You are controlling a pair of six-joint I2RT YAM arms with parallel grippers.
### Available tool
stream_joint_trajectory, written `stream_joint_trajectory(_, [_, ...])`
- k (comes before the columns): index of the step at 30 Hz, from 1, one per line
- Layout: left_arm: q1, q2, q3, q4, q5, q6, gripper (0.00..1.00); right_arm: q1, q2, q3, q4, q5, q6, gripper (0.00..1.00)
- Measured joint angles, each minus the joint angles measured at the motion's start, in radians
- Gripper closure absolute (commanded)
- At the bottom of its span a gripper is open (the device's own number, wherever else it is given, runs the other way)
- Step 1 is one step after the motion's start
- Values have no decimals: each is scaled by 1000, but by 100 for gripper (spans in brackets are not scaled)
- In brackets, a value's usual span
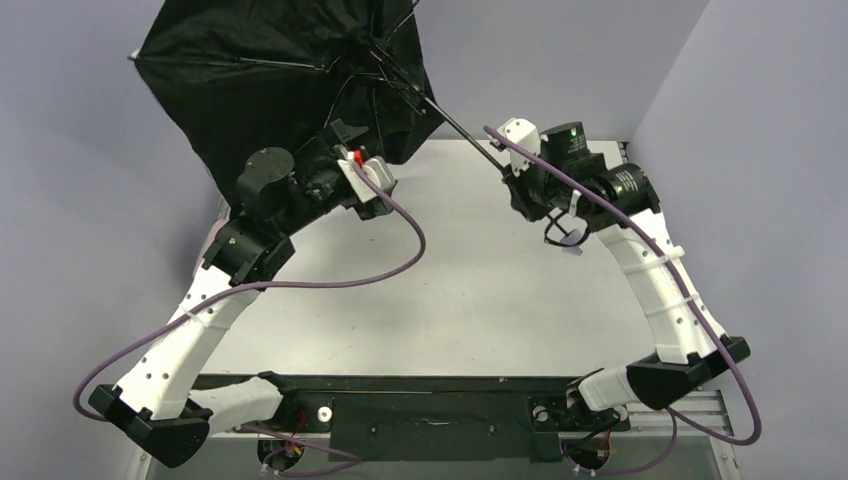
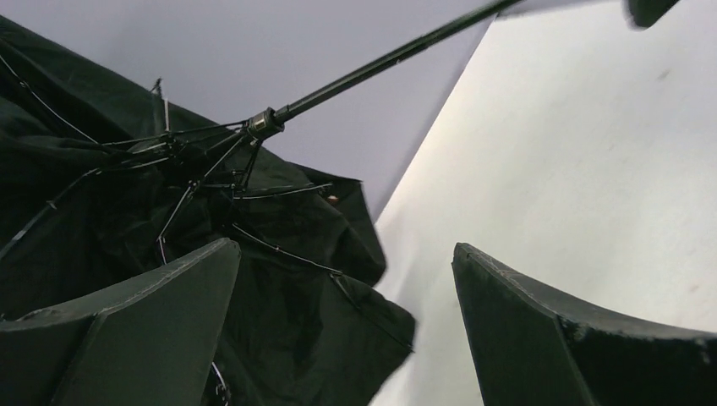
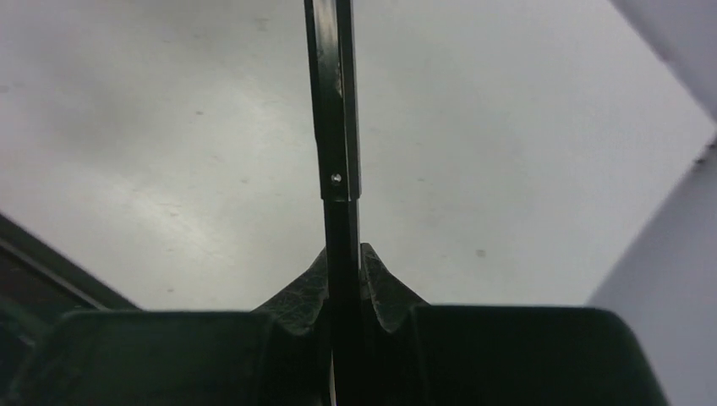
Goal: Open the umbrella
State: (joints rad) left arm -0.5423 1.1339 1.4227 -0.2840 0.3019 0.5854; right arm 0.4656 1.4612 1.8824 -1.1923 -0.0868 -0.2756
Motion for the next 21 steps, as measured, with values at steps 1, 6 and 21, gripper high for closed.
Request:
stream_joint_trajectory(1, [-16,4,-5,-8,-23,63,1,0,-28,-46,23,-48,39,100])
stream_joint_trajectory(6, [-48,26,-26,-12,-103,305,14,15,-164,-268,148,-238,209,100])
stream_joint_trajectory(21, [-112,57,-258,205,-146,739,40,140,-274,-536,326,-422,322,100])
